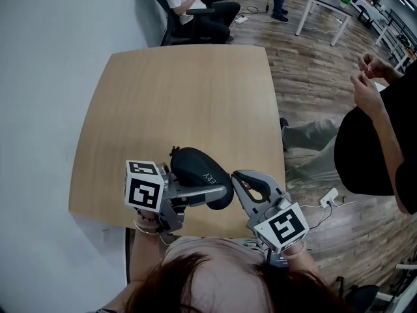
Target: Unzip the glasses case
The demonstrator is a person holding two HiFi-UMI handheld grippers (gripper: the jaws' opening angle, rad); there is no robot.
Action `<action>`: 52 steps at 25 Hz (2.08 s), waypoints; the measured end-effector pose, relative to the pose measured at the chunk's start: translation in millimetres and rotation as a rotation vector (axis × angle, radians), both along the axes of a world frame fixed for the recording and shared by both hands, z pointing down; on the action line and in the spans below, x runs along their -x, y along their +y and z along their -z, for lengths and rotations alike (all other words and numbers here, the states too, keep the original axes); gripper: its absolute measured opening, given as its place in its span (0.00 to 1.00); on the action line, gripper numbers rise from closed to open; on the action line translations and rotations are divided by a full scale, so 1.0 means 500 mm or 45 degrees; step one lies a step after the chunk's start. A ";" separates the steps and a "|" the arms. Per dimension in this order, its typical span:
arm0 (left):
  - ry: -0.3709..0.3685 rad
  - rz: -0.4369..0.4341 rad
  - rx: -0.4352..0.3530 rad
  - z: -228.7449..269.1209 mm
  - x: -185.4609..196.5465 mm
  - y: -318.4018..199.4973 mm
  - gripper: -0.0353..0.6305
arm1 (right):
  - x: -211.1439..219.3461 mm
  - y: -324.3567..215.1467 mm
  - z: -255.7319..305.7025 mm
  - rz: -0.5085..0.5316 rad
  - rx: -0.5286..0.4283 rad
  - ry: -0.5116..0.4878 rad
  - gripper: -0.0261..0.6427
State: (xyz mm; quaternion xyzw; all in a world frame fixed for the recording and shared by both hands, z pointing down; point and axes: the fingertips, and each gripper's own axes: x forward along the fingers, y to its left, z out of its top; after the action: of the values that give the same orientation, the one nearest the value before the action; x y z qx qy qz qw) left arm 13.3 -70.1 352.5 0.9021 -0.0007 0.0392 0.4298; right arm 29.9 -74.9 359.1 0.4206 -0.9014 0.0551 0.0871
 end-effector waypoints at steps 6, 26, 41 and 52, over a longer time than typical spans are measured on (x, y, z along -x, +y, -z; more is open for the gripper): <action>-0.024 -0.013 -0.006 -0.004 -0.022 0.023 0.43 | -0.017 0.016 0.003 0.008 -0.018 0.015 0.06; -0.071 -0.078 0.008 -0.033 -0.024 0.030 0.43 | -0.003 -0.004 -0.002 0.012 -0.037 0.050 0.06; -0.091 -0.112 0.021 -0.040 -0.028 0.033 0.43 | 0.004 -0.018 0.005 -0.002 -0.073 0.073 0.06; -0.130 -0.141 0.020 -0.054 -0.042 0.050 0.43 | -0.003 -0.014 0.004 -0.004 -0.094 0.086 0.06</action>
State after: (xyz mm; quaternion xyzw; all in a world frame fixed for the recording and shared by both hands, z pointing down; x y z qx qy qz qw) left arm 34.5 -45.0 379.5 0.8941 0.0276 0.1090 0.4336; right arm 31.6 -82.1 356.9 0.4267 -0.8986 0.0076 0.1017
